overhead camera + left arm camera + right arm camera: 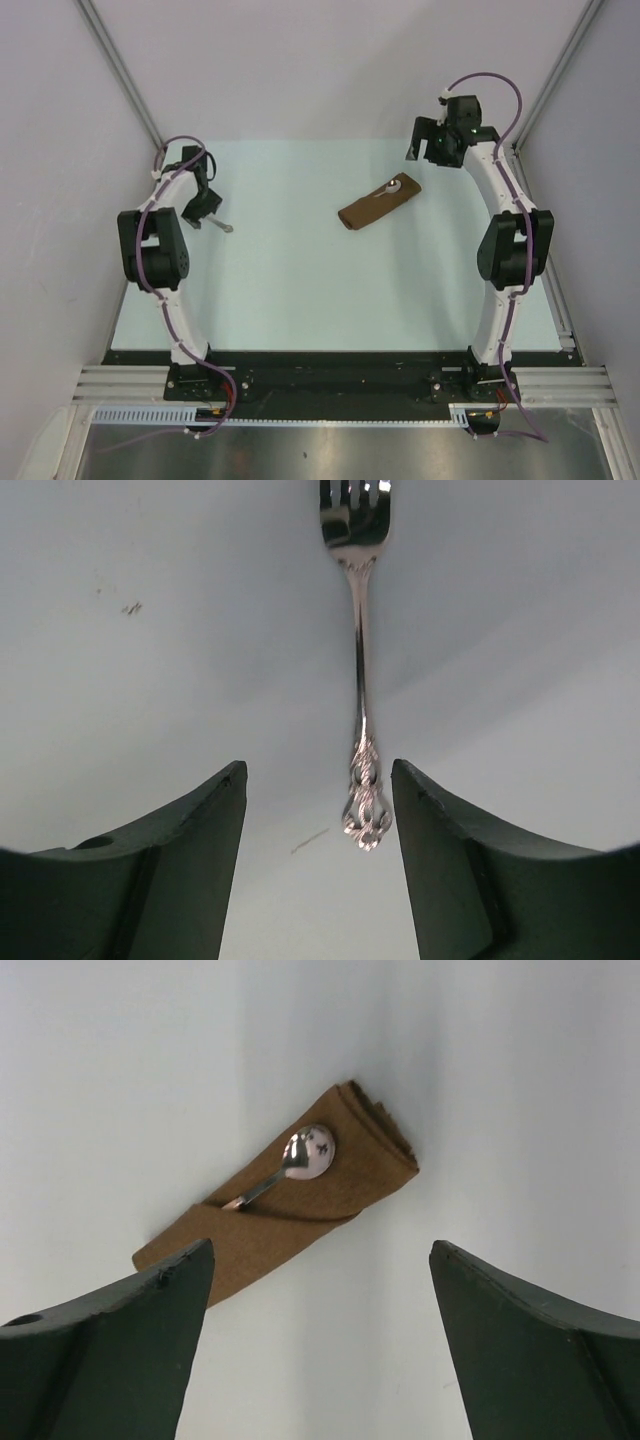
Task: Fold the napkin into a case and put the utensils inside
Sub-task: Pick up the fork from the corner of the board, then pass from the left arm to the right, then insert the fork into the folded napkin.
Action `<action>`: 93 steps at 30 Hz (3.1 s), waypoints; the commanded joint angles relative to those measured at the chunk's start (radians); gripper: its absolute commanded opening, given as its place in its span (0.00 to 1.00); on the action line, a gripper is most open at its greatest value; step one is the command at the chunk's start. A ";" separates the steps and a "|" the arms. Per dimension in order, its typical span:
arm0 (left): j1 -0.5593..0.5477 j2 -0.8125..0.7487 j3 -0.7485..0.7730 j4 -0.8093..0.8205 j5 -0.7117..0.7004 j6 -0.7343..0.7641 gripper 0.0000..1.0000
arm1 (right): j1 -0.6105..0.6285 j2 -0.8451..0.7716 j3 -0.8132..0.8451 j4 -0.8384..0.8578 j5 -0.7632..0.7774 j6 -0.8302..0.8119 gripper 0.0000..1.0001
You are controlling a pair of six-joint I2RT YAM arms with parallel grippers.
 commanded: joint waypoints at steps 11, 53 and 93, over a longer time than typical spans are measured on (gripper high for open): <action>-0.004 0.319 0.395 -0.208 -0.129 -0.151 0.61 | 0.052 -0.143 -0.179 0.099 0.060 -0.008 0.78; -0.670 -0.288 -0.186 0.412 0.224 0.622 0.00 | 0.191 0.134 0.005 0.154 -0.772 -0.123 0.65; -0.541 0.064 -0.135 1.076 0.793 -0.141 0.00 | -0.243 0.133 -0.142 0.574 -0.695 -0.039 0.00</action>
